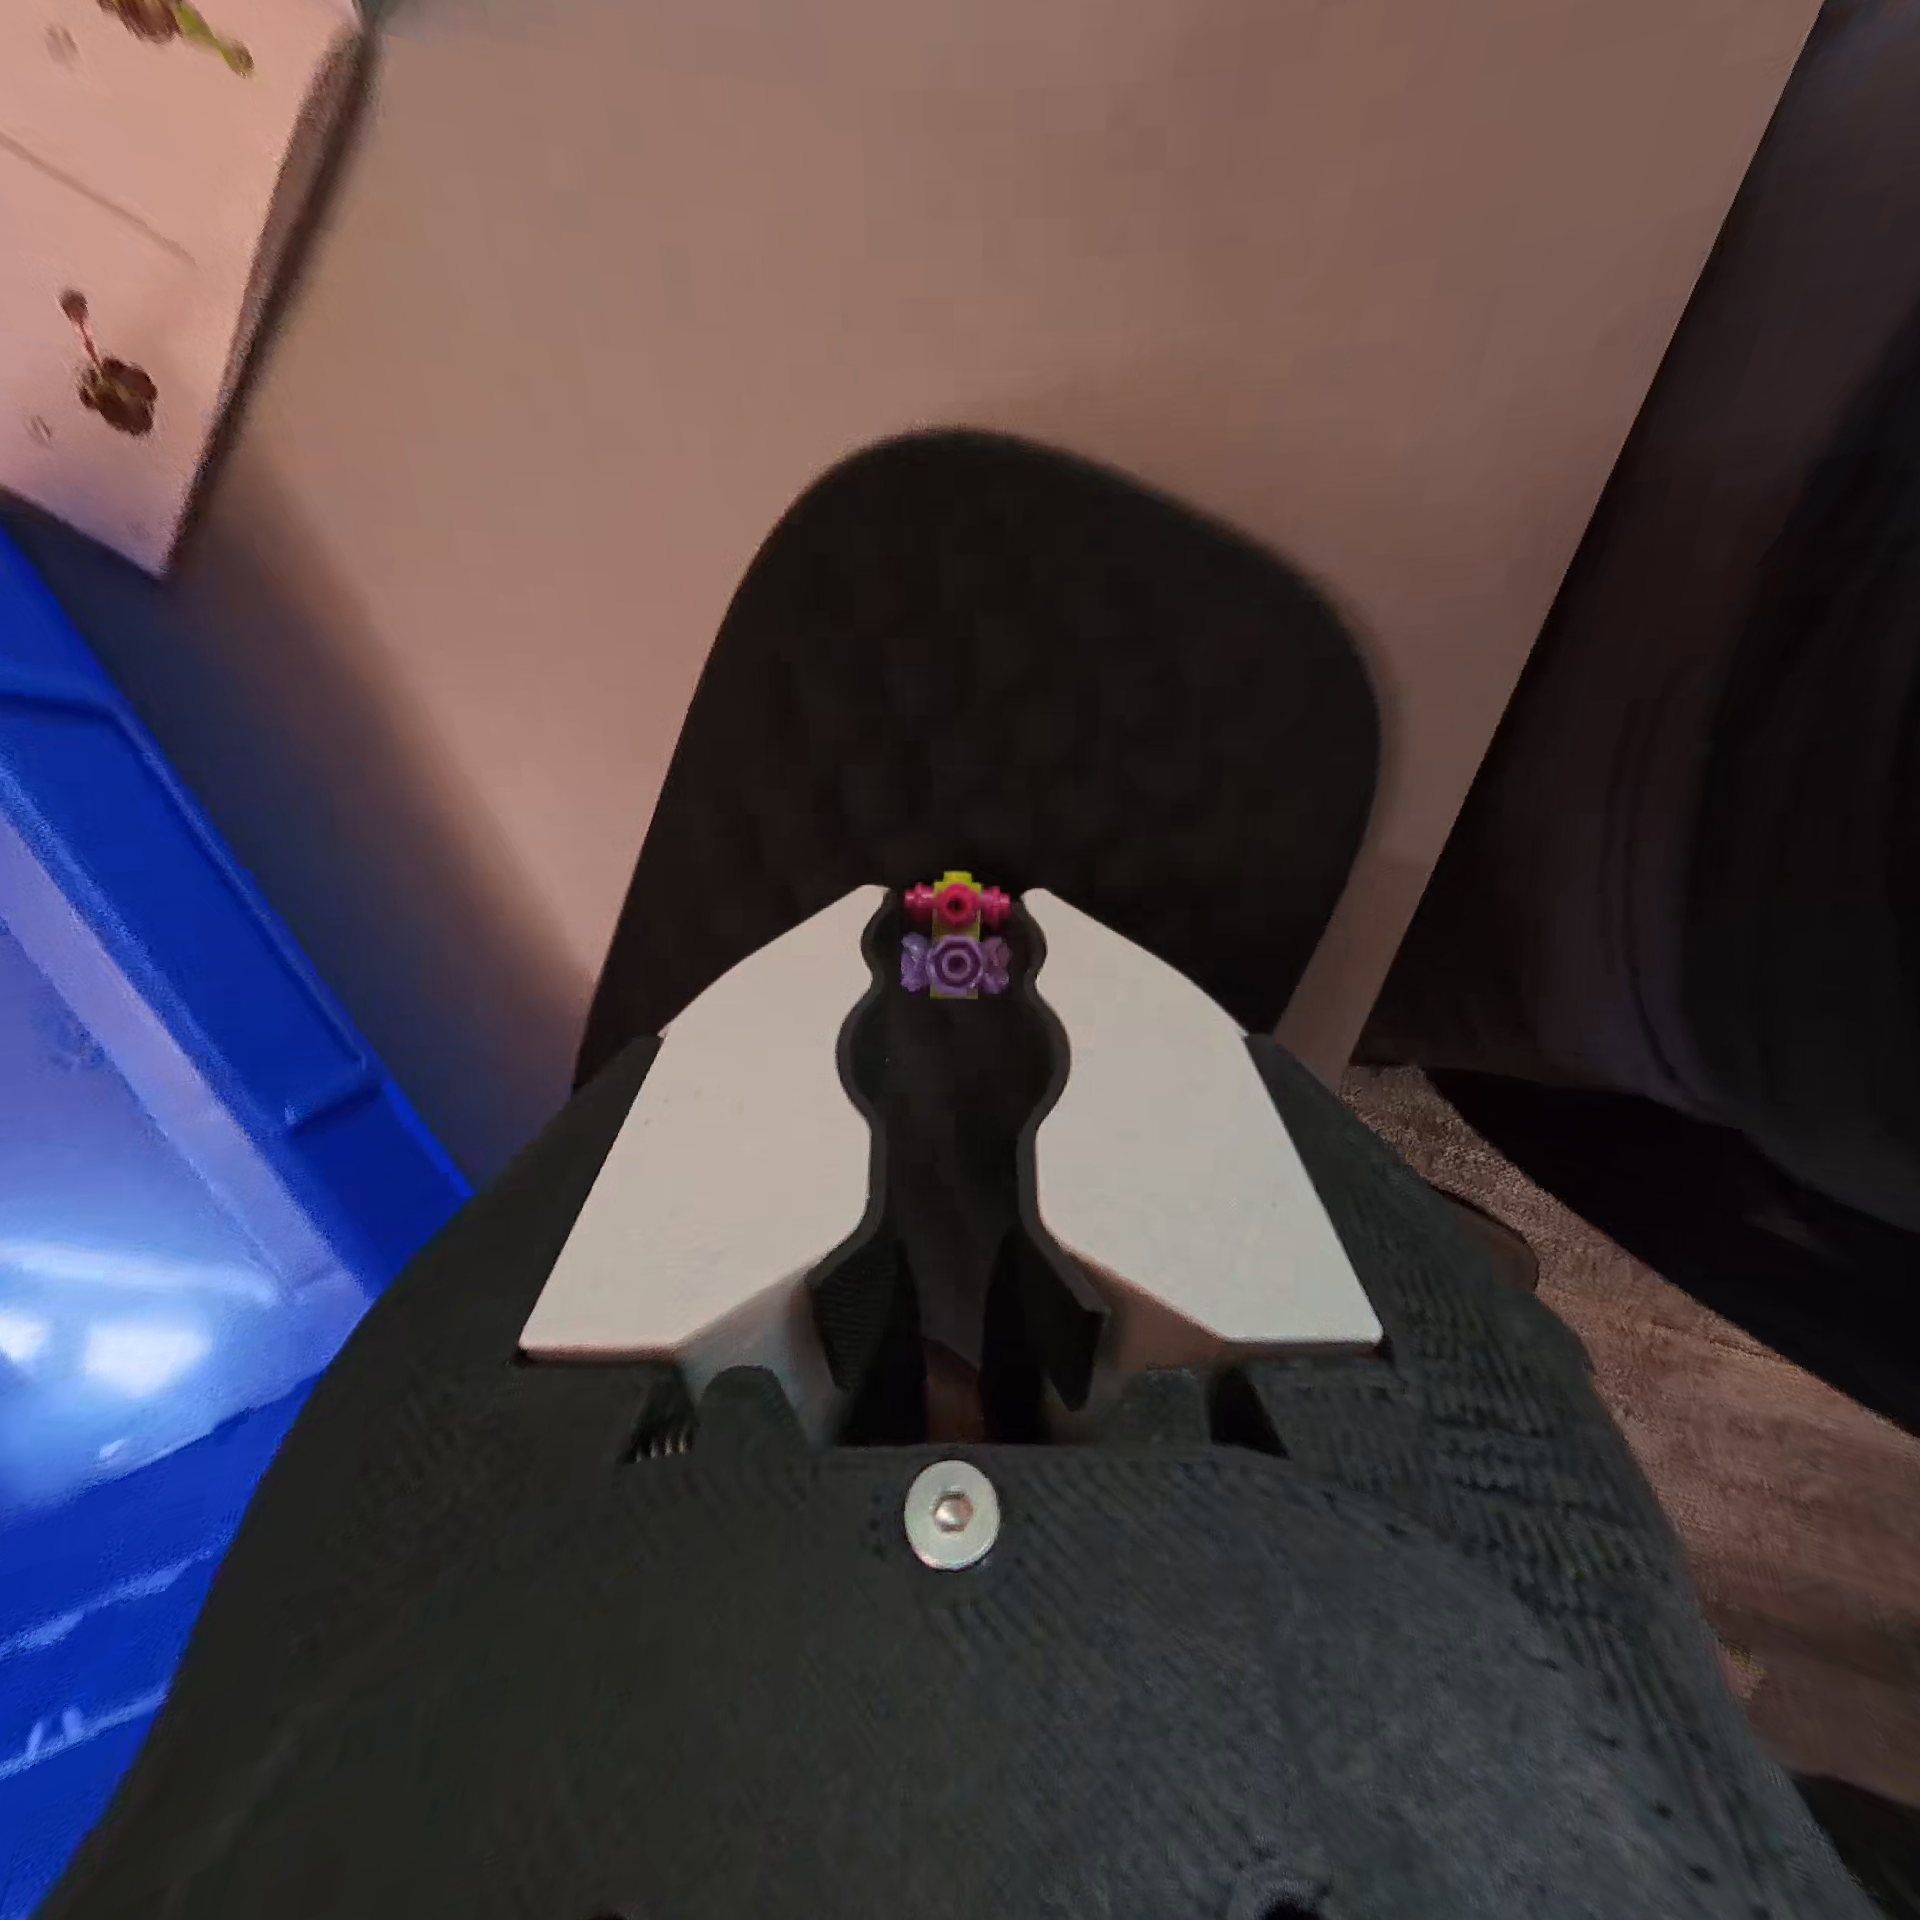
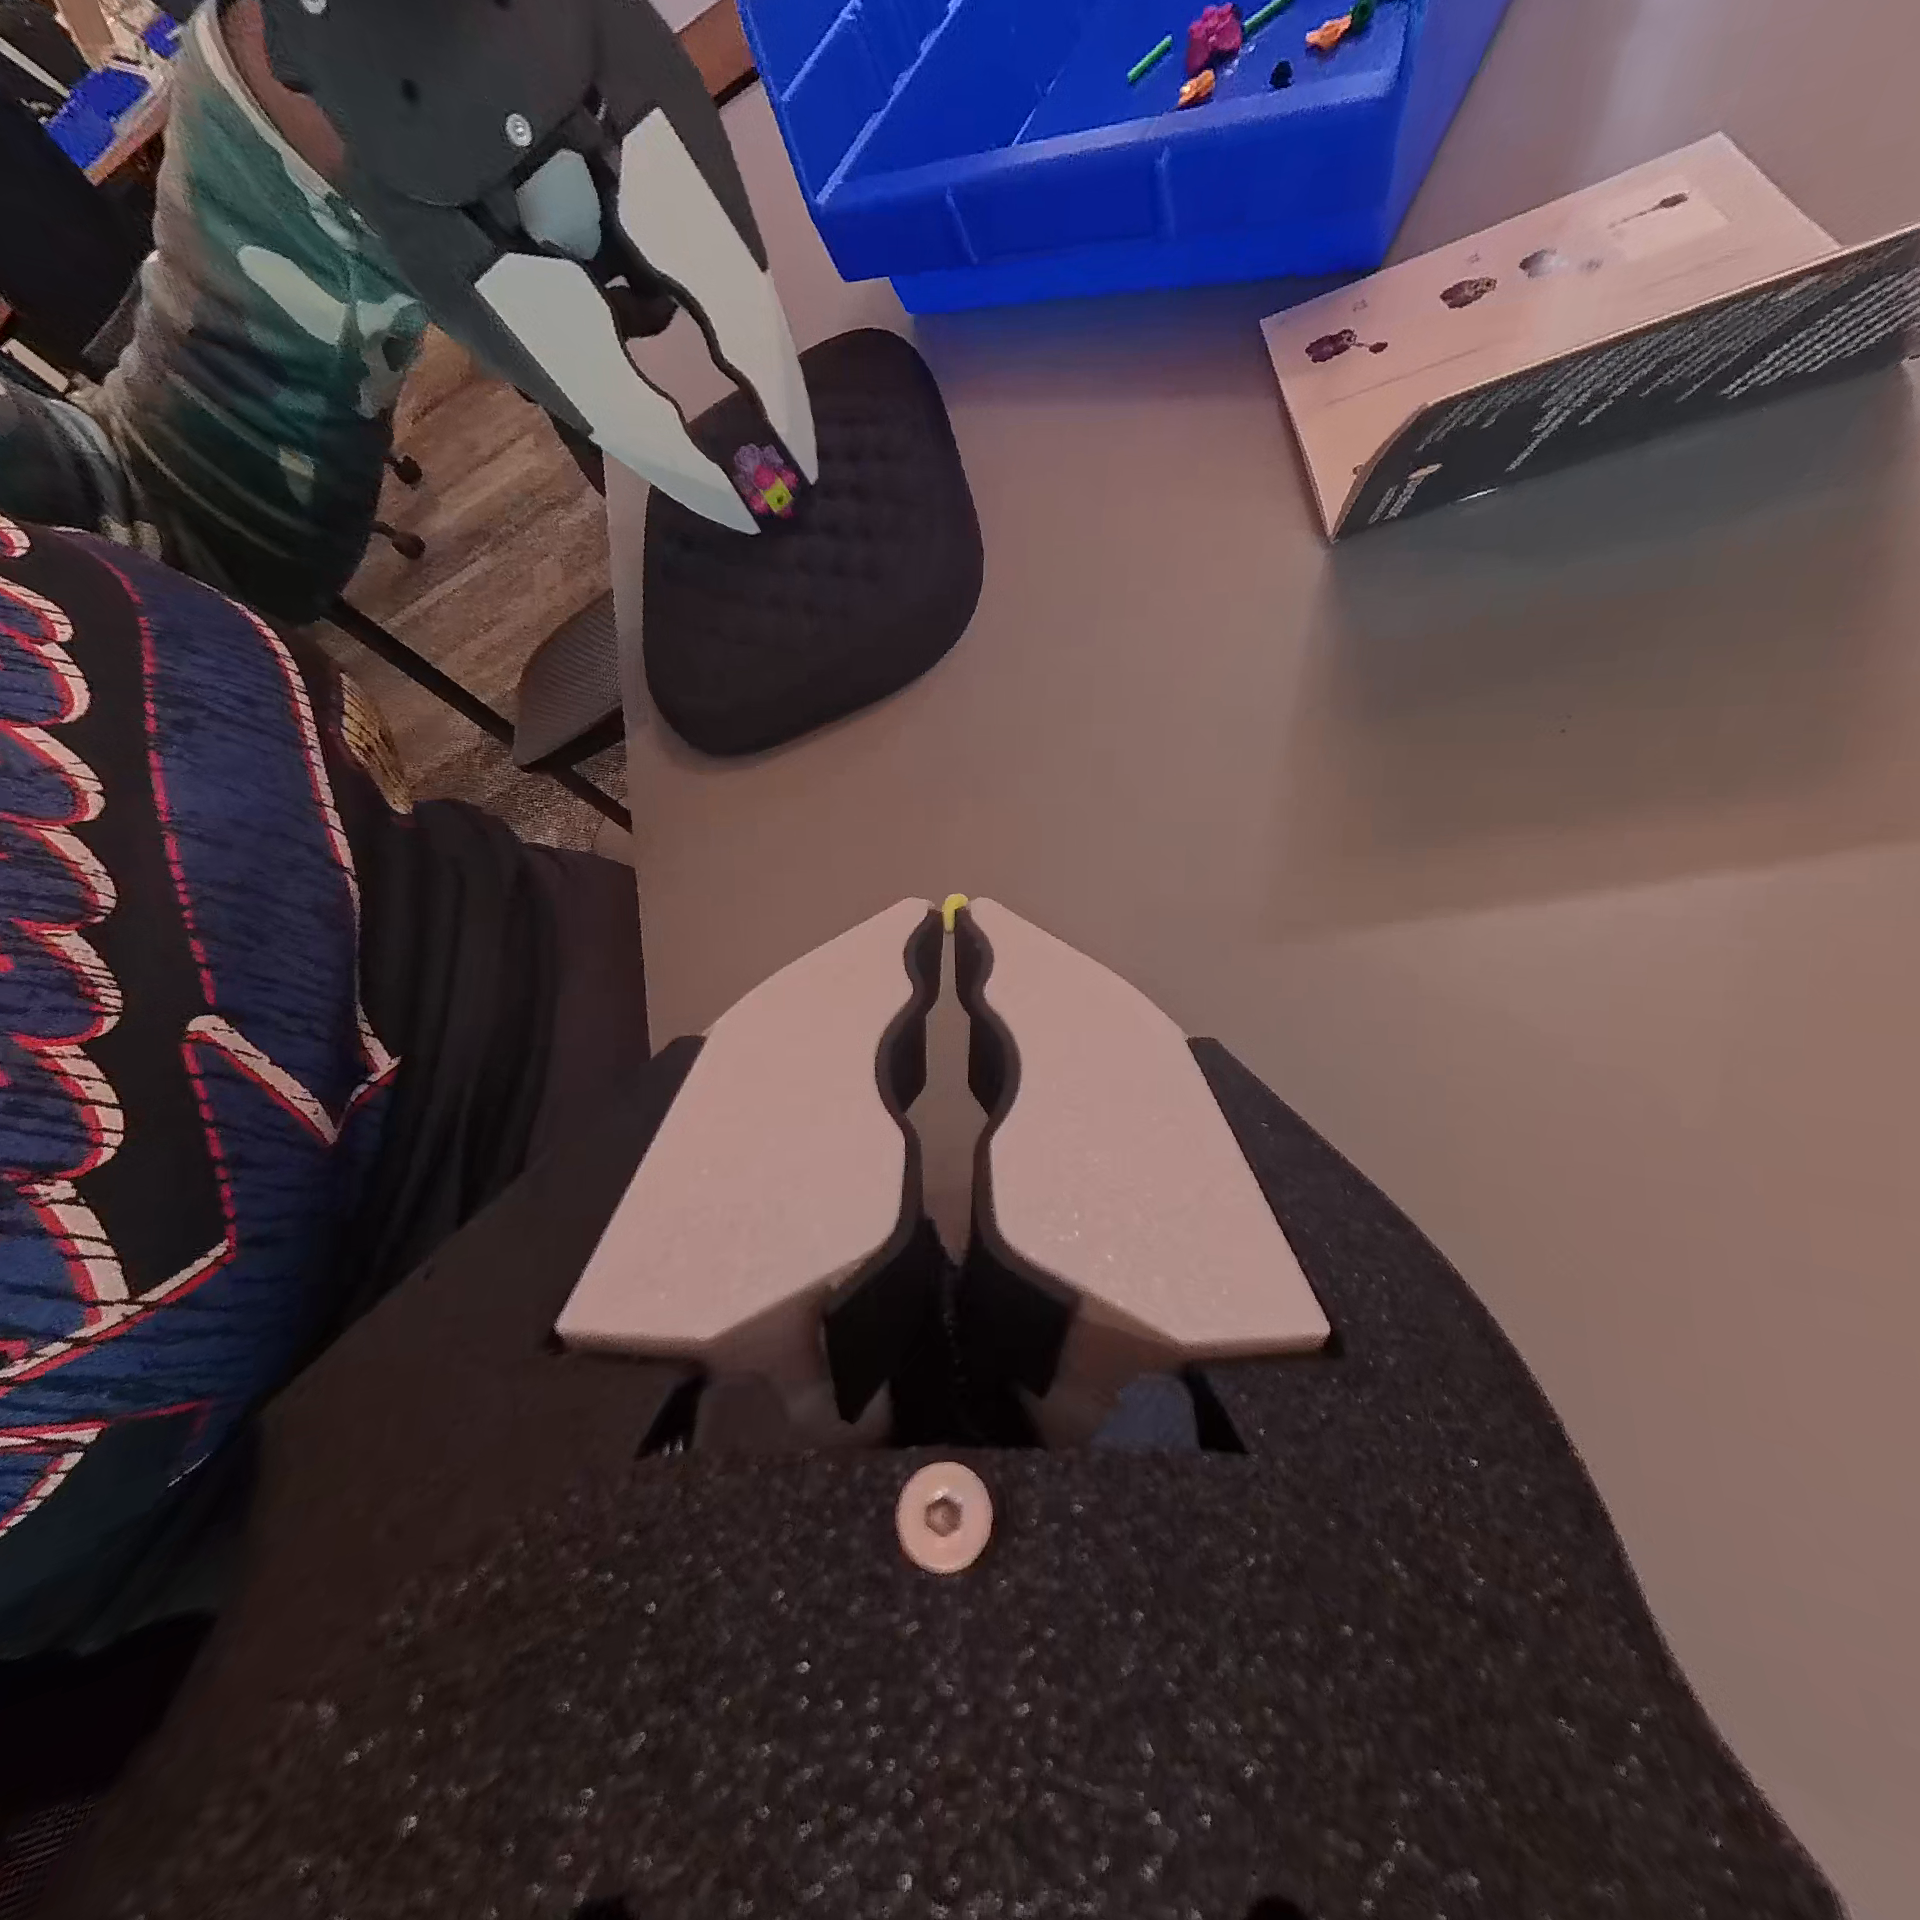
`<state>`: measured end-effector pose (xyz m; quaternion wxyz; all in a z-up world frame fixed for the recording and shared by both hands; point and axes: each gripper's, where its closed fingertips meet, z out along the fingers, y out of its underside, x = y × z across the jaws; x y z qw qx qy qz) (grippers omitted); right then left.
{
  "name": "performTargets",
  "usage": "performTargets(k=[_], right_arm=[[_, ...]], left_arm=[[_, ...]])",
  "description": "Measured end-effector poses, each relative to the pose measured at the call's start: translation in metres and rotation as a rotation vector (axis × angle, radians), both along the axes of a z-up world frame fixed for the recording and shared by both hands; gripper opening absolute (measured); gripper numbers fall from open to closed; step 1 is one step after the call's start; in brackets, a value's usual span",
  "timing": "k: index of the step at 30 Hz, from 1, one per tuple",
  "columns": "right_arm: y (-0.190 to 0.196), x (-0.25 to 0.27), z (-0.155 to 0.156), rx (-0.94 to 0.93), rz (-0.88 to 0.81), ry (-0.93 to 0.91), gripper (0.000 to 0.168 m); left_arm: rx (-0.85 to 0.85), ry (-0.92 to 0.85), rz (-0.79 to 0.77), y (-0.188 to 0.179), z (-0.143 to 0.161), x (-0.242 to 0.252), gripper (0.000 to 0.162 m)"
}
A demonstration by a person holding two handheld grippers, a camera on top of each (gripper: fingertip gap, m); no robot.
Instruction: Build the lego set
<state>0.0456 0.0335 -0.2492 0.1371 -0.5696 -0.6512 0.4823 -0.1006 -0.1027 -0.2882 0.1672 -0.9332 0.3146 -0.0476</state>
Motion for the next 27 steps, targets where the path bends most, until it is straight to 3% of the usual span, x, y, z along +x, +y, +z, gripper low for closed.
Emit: performTargets(k=[13, 17, 22, 27], right_arm=[[0.001, 0.008, -0.005, -0.027, -0.015, 0.003, 0.002], [-0.001, 0.008, -0.004, -0.02, -0.007, 0.003, 0.002], [-0.001, 0.01, -0.003, -0.022, -0.008, 0.009, 0.002], [-0.001, 0.012, -0.002, -0.017, -0.011, 0.013, 0.002]], left_arm=[[0.01, -0.006, 0.008, 0.003, 0.006, -0.004, 0.028], [-0.026, 0.072, -0.107, 0.006, 0.007, -0.008, 0.028], [-0.102, 0.118, -0.375, 0.007, 0.005, -0.013, 0.028], [-0.275, -0.07, -0.423, -0.001, 0.013, -0.003, 0.028]])
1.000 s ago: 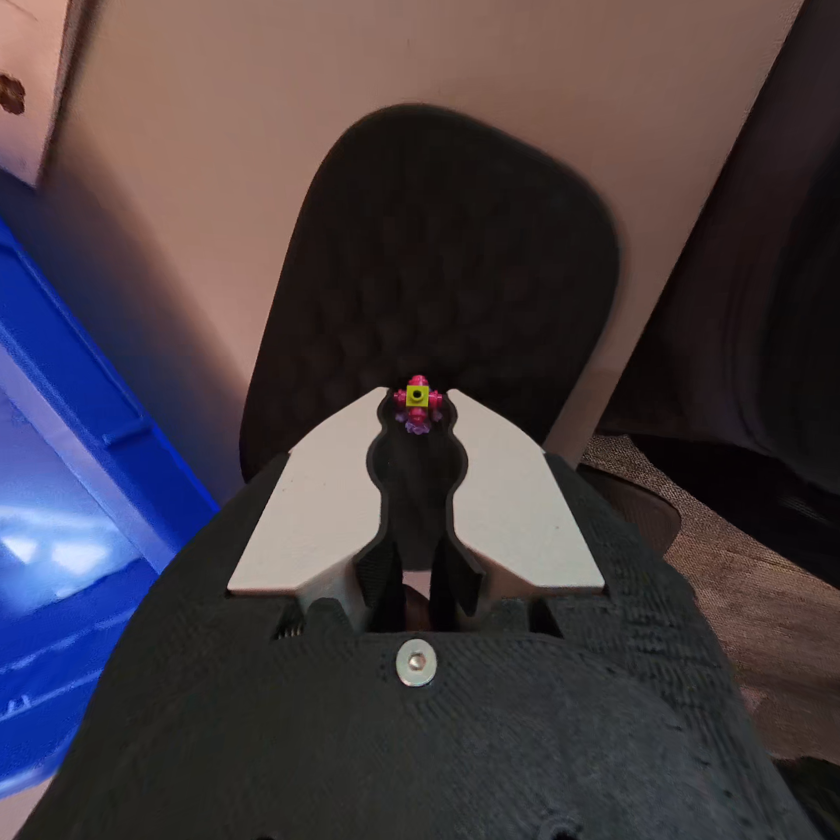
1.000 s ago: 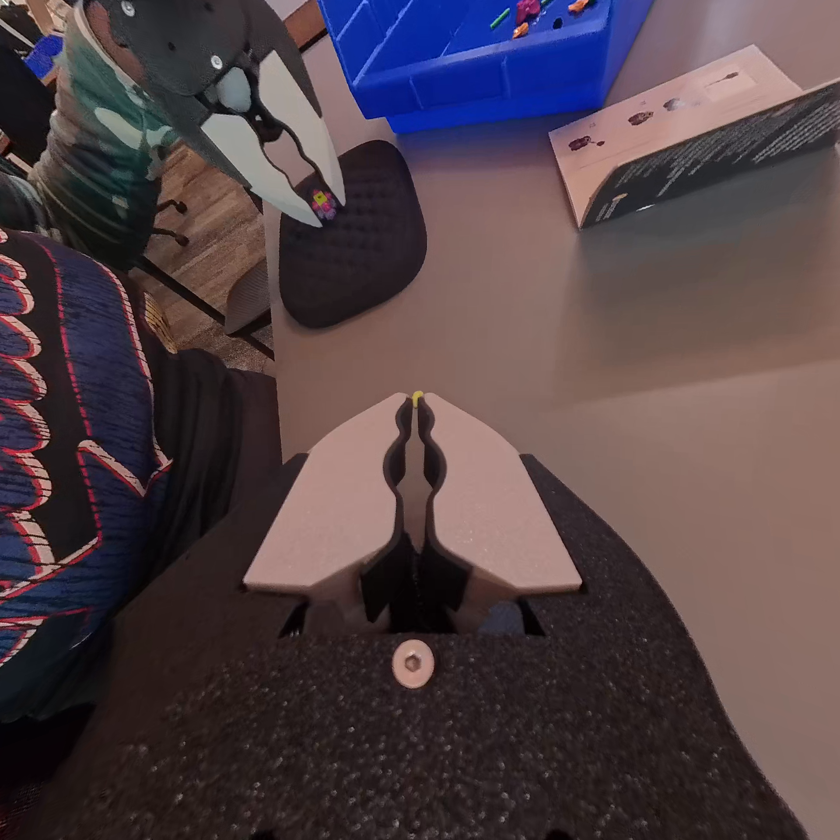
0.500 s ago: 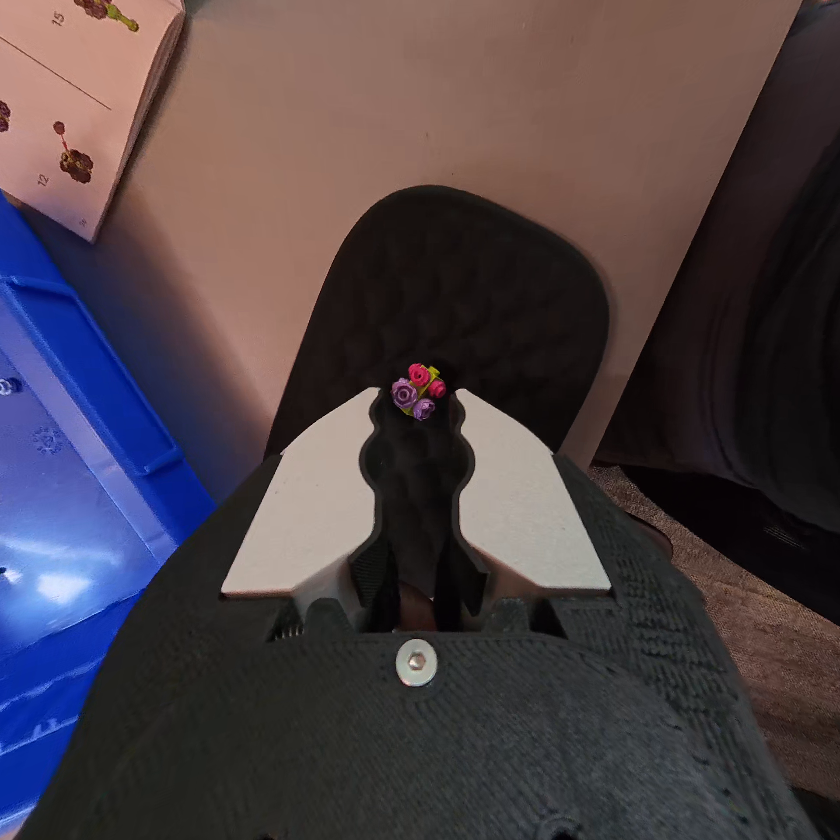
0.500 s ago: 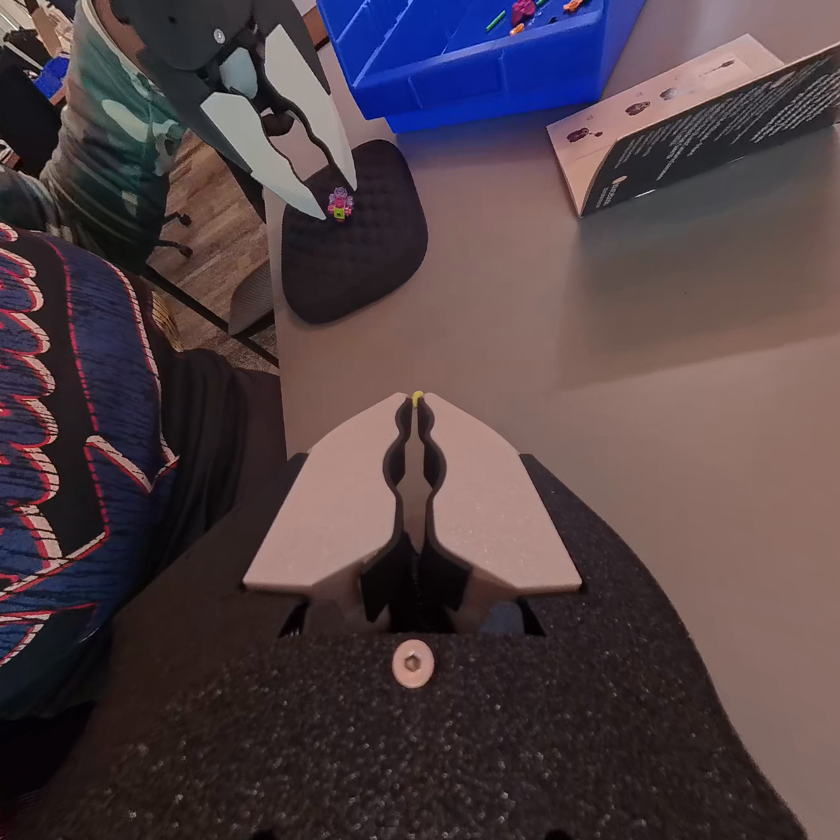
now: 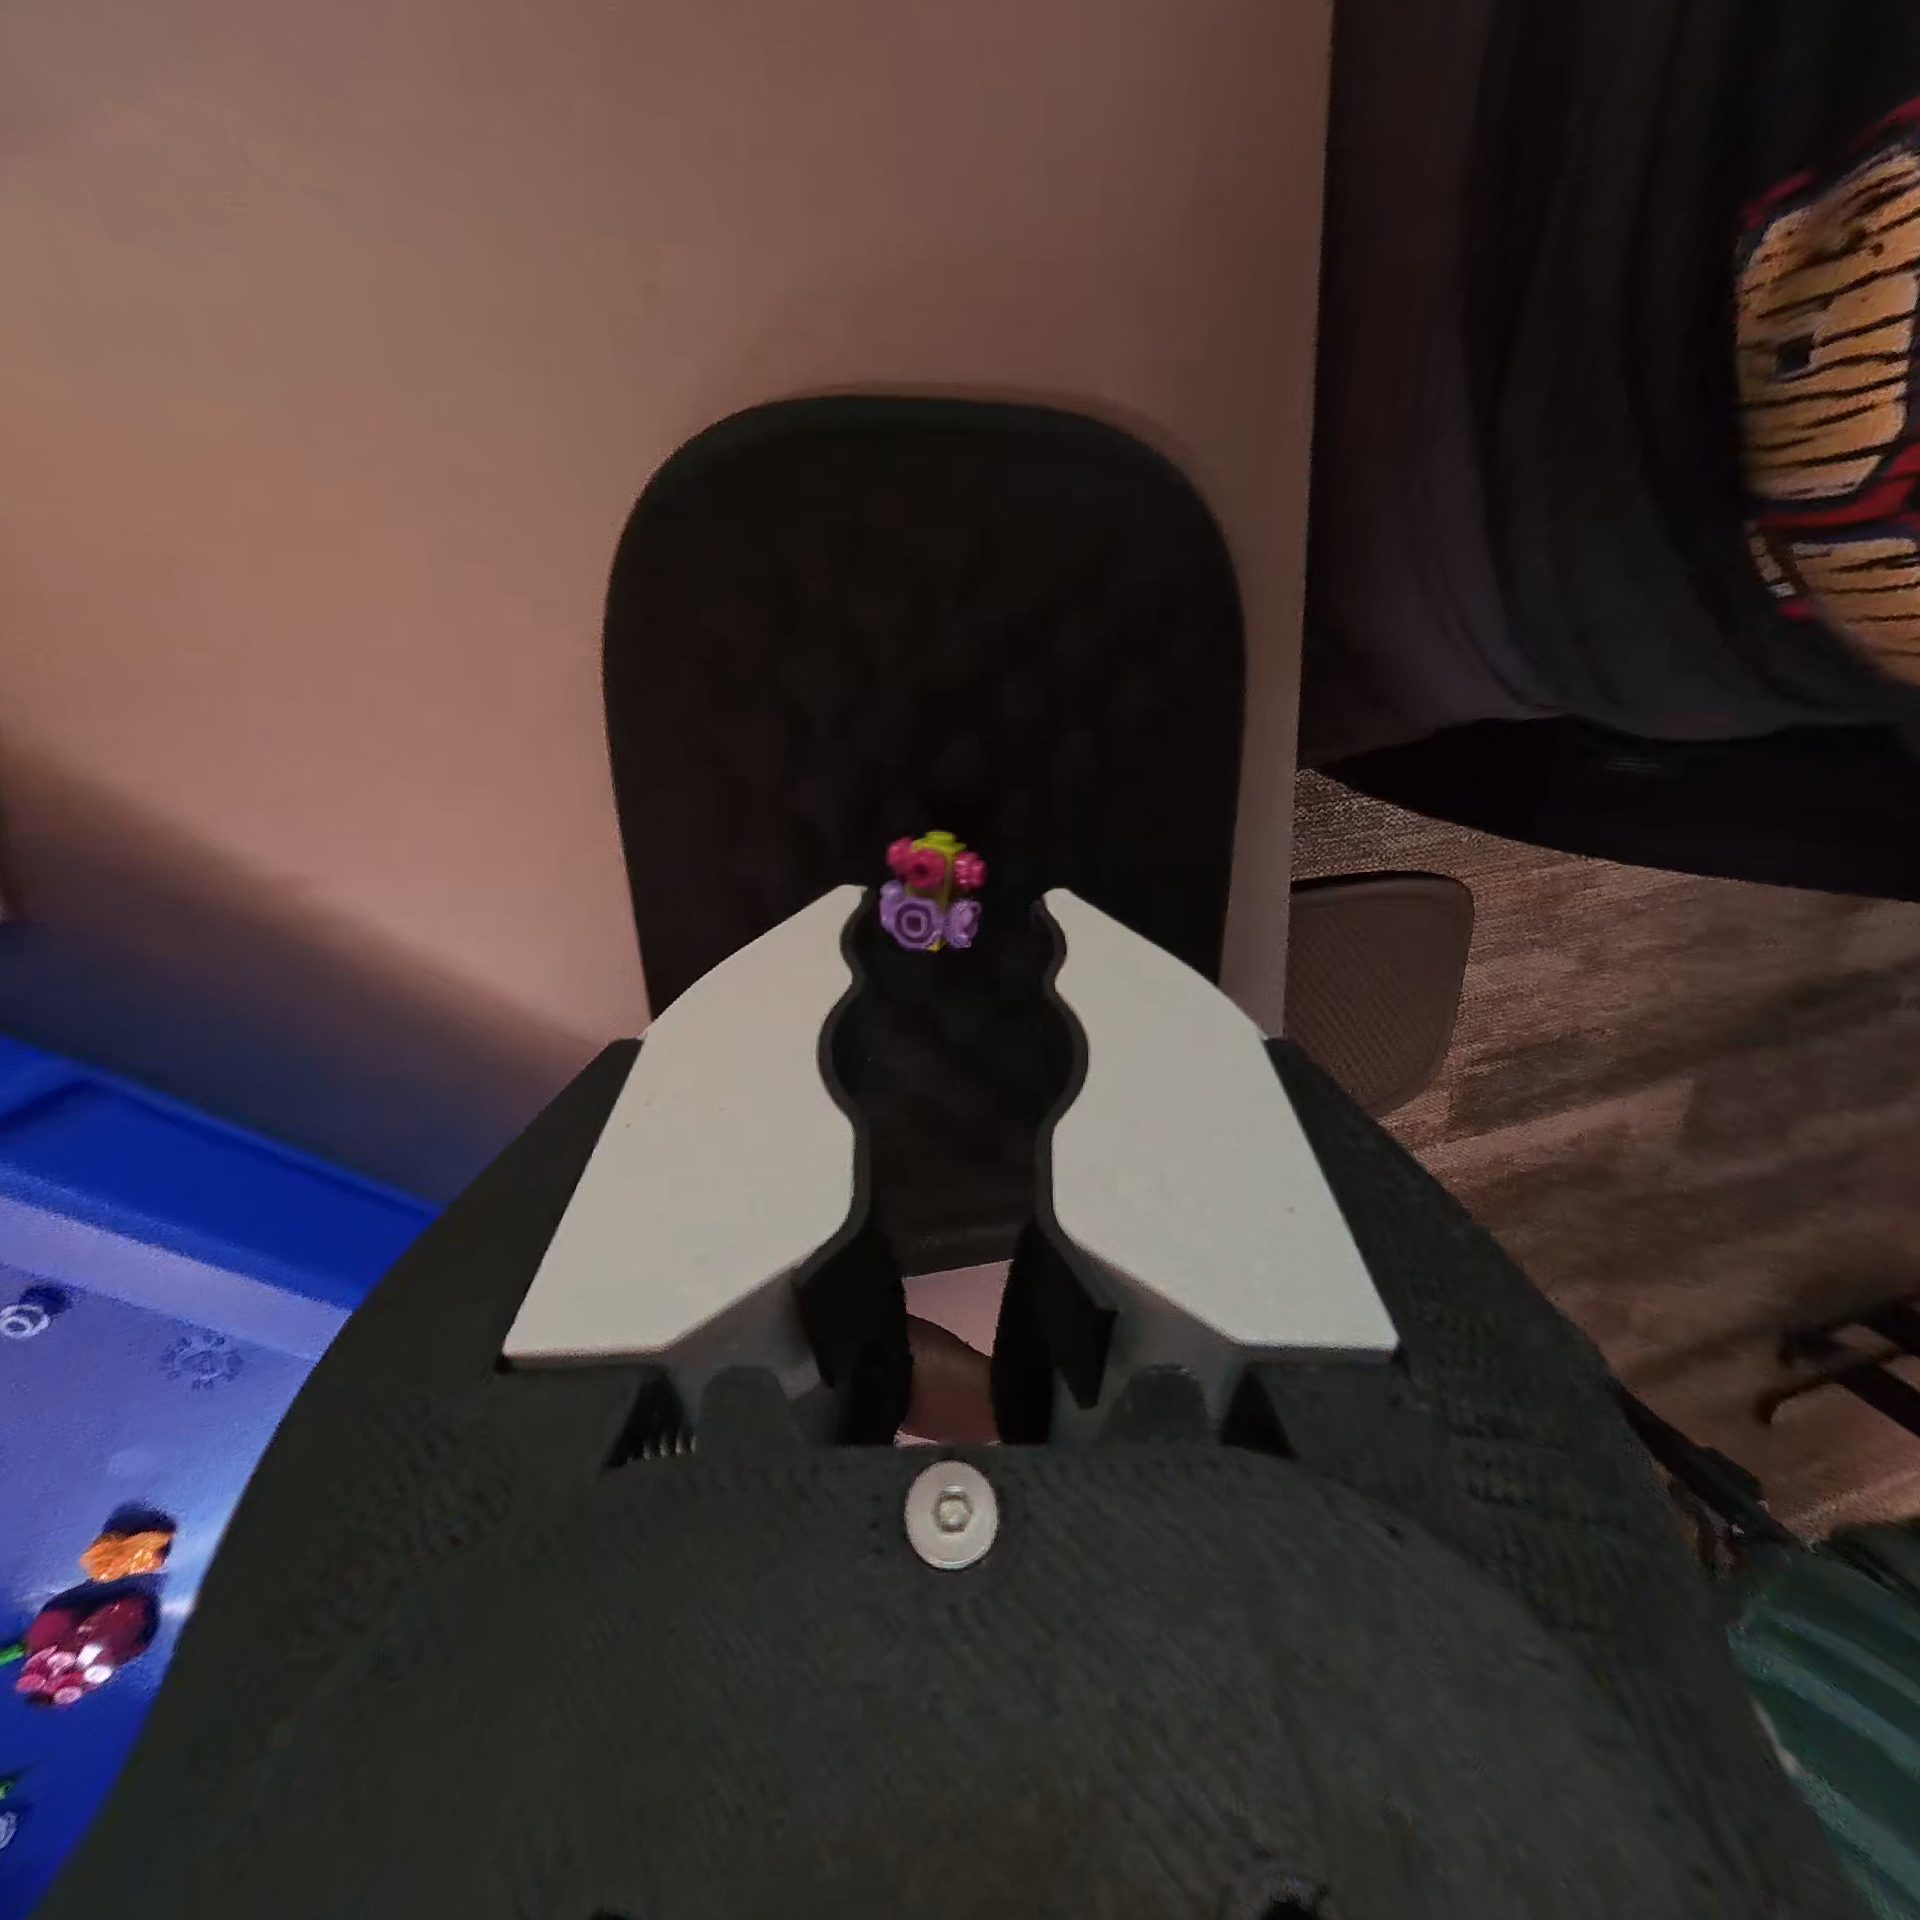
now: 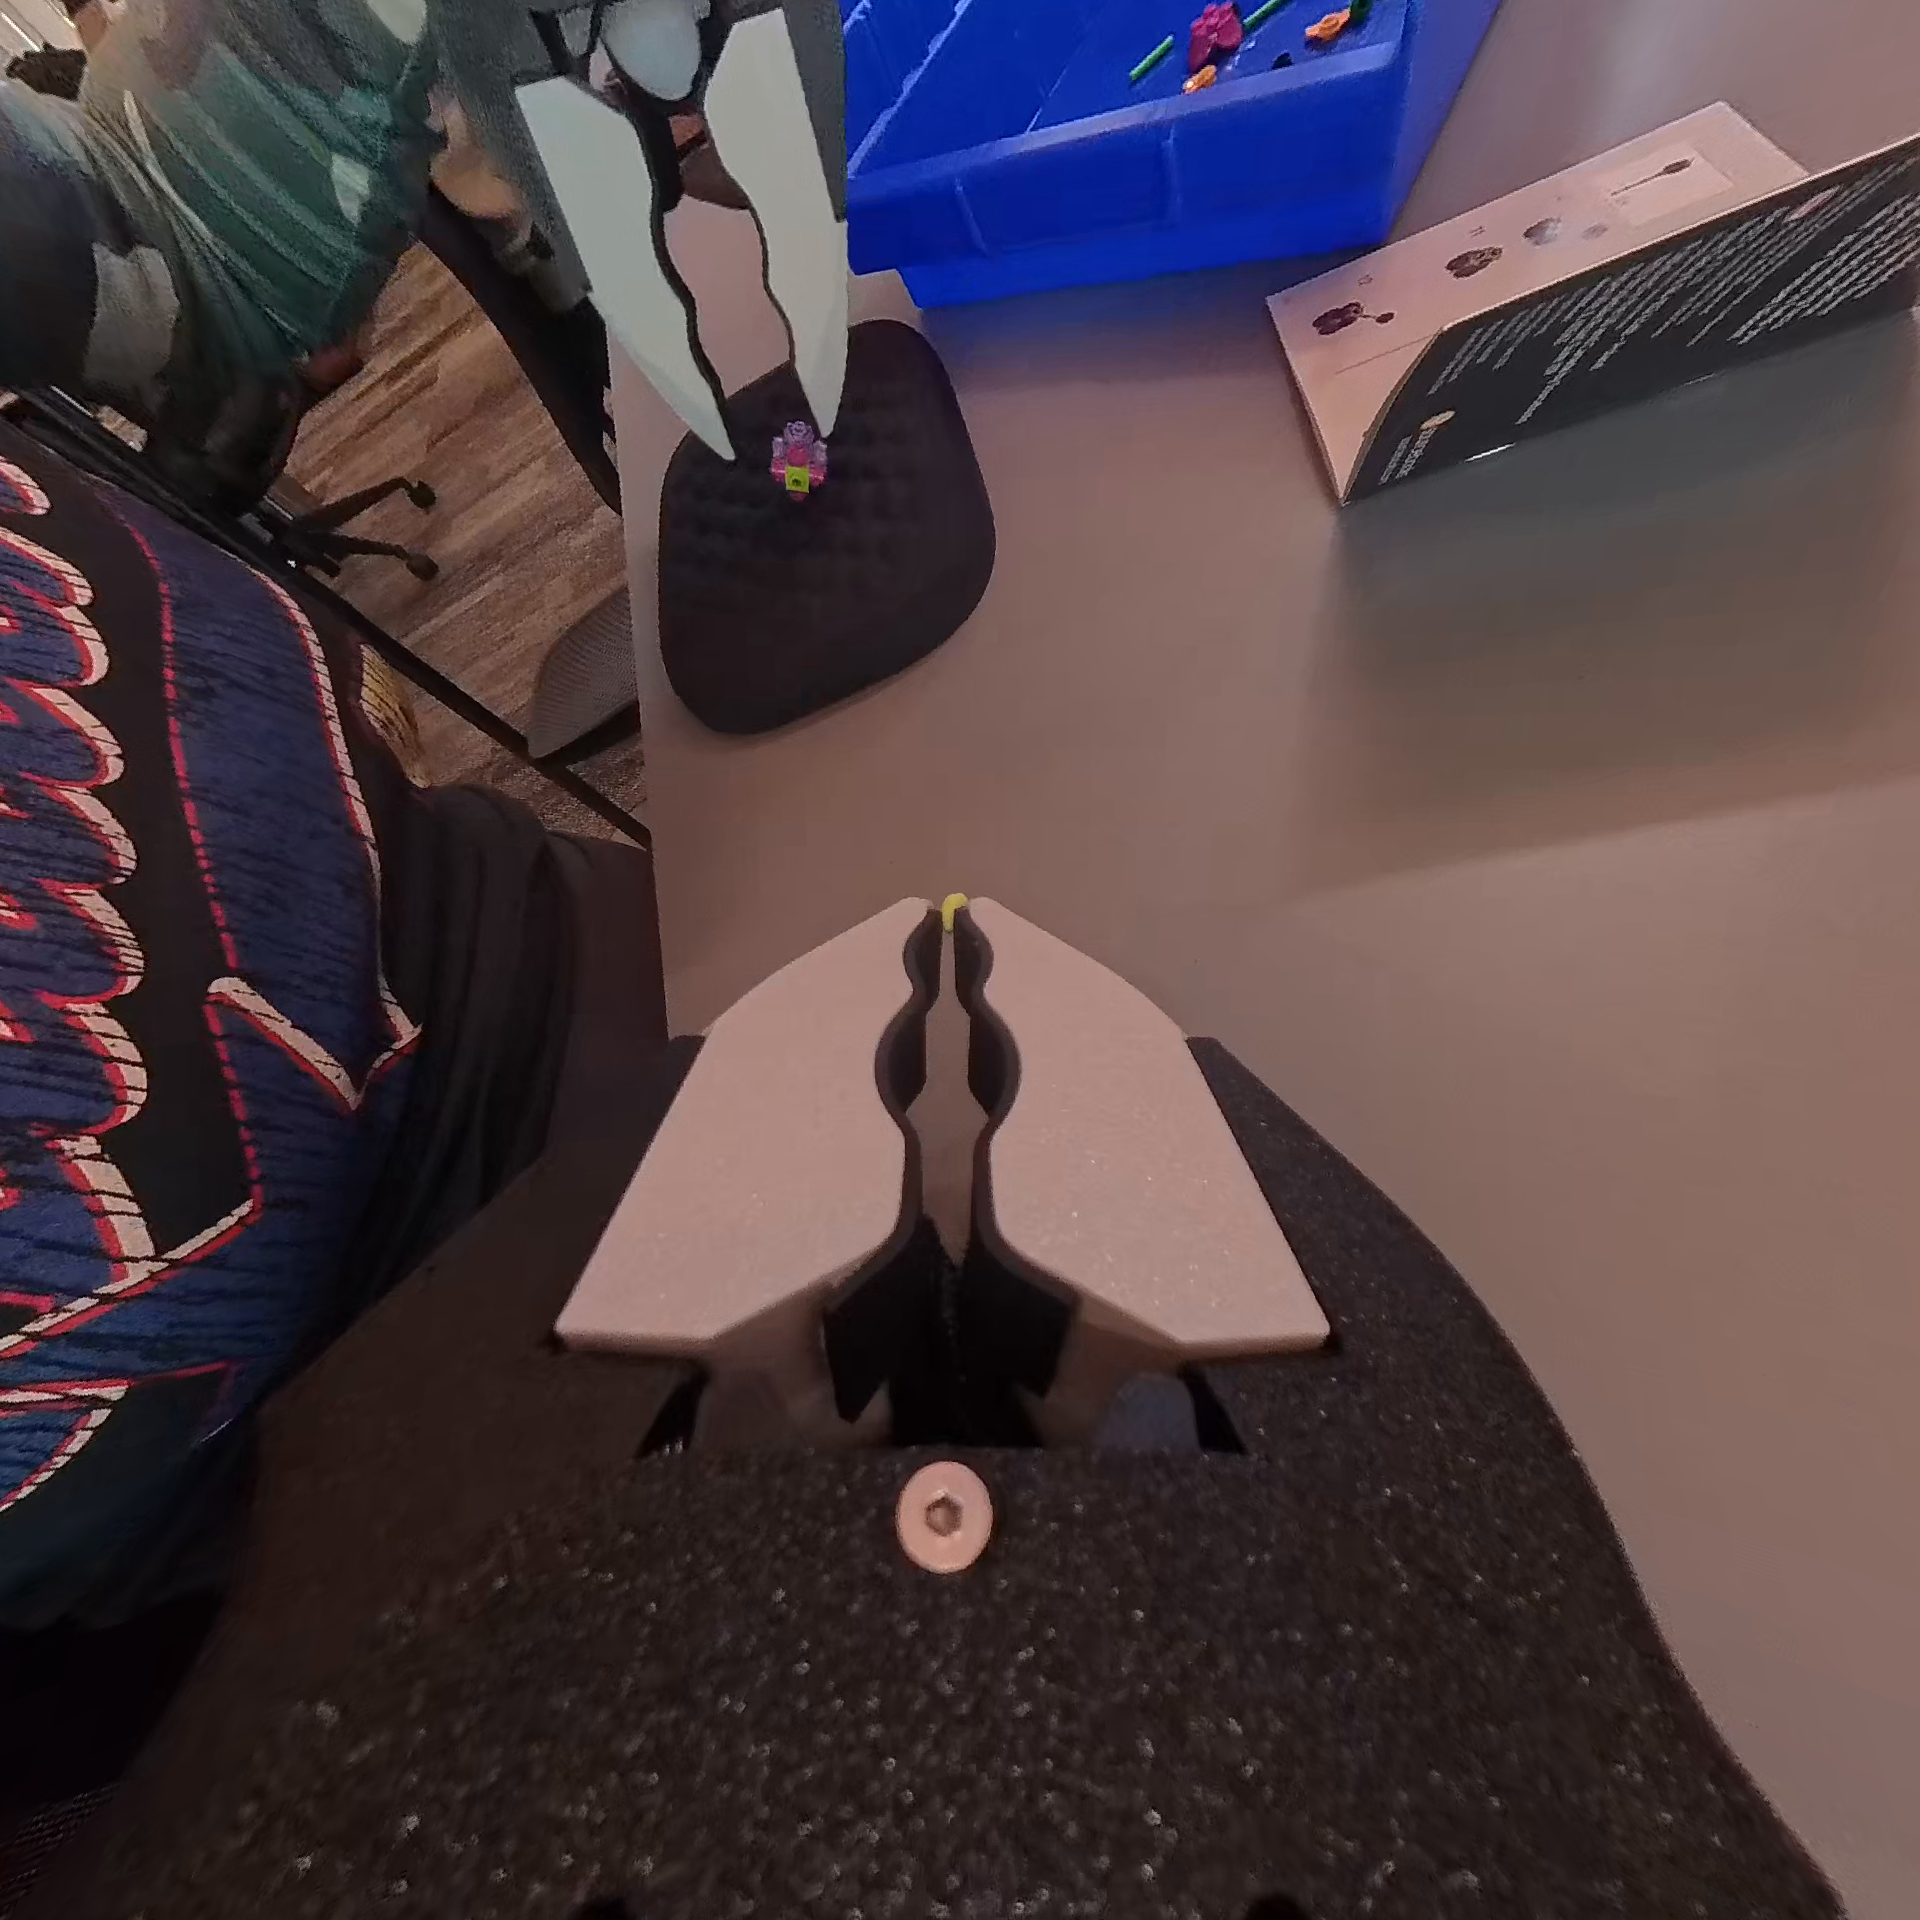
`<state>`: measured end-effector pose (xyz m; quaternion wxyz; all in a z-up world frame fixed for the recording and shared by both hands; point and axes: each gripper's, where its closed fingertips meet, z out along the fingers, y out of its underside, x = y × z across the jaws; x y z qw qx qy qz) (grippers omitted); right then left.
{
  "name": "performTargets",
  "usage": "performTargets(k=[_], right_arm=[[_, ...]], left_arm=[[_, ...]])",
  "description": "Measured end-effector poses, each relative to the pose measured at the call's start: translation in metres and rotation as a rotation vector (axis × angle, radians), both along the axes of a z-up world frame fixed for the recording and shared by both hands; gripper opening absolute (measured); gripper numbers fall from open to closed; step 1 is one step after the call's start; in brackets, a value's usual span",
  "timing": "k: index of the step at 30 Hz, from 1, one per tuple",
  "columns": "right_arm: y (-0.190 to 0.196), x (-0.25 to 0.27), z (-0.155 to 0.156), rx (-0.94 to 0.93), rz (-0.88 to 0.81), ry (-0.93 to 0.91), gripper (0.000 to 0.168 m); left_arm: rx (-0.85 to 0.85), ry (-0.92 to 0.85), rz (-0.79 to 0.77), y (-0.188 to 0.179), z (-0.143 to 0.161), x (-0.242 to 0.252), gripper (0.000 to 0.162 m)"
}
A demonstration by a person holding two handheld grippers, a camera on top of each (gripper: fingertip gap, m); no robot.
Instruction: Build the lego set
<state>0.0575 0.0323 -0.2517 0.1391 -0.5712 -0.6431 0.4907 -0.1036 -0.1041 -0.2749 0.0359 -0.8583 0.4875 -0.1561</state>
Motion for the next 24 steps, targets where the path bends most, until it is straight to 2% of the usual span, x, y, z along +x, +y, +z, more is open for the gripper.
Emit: performTargets(k=[4, 9, 12, 18, 21, 24], right_arm=[[0.002, 0.001, 0.001, -0.001, -0.004, 0.008, 0.002], [0.004, 0.002, 0.0, -0.012, -0.009, 0.014, 0.002], [0.004, 0.002, -0.001, -0.019, -0.012, 0.019, 0.002], [0.004, 0.001, 0.0, -0.031, -0.012, 0.028, 0.002], [0.001, 0.0, 0.003, -0.025, -0.007, 0.035, 0.002], [-0.001, 0.001, 0.004, -0.026, 0.0, 0.036, 0.003]], left_arm=[[0.043, 0.041, 0.033, 0.009, 0.0, -0.005, 0.031], [0.258, 0.12, 0.042, 0.018, 0.002, 0.0, 0.034], [0.399, 0.139, 0.003, 0.013, 0.004, 0.003, 0.03], [0.533, 0.172, -0.003, 0.004, 0.001, 0.0, 0.026], [0.545, 0.151, 0.002, 0.008, 0.001, 0.001, 0.03], [0.486, 0.037, 0.019, 0.01, 0.007, 0.006, 0.028]])
